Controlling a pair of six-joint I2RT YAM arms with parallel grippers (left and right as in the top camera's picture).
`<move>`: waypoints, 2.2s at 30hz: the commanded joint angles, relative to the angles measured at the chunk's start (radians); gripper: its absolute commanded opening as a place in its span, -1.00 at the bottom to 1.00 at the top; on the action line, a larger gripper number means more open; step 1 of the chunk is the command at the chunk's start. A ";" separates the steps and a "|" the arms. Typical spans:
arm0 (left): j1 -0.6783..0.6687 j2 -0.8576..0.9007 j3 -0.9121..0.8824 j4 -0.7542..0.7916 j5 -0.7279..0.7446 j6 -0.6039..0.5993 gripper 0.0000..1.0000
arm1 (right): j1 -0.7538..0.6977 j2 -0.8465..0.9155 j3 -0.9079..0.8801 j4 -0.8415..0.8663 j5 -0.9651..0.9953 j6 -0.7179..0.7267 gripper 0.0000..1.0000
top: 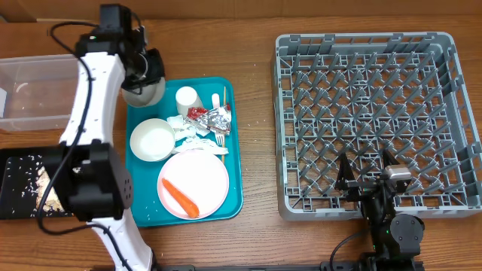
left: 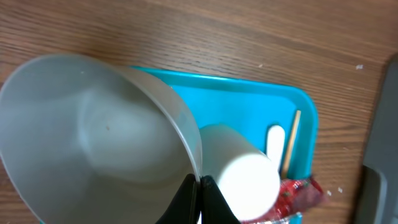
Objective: Sort waste into correct bins and load items into the dishwasher rack
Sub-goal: 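Return the emptied bowl to the back of the teal tray and release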
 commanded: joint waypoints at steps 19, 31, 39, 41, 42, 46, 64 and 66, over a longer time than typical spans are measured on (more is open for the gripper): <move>-0.071 0.058 0.011 0.015 -0.164 -0.029 -0.92 | -0.006 -0.012 -0.011 0.004 0.006 0.000 1.00; -0.098 0.058 0.005 0.036 -0.193 -0.033 -0.88 | -0.006 -0.012 -0.010 0.003 0.006 0.000 1.00; -0.098 0.058 0.002 0.021 -0.193 -0.032 -0.59 | -0.006 -0.012 -0.010 0.003 0.006 0.000 1.00; -0.098 0.058 0.002 0.011 -0.193 -0.032 -0.56 | -0.006 -0.012 -0.010 0.003 0.006 0.000 1.00; -0.098 0.058 0.002 0.006 -0.193 -0.032 -0.57 | -0.006 -0.012 -0.011 0.003 0.006 0.000 1.00; -0.098 0.057 0.004 -0.011 -0.195 -0.031 -0.61 | -0.006 -0.012 -0.011 0.003 0.006 0.000 1.00; -0.097 0.018 0.372 -0.642 -0.189 -0.090 0.85 | -0.006 -0.012 -0.010 0.003 0.006 0.000 1.00; -0.099 0.006 0.359 -0.668 -0.178 -0.102 0.84 | -0.006 -0.012 -0.011 0.003 0.006 0.000 1.00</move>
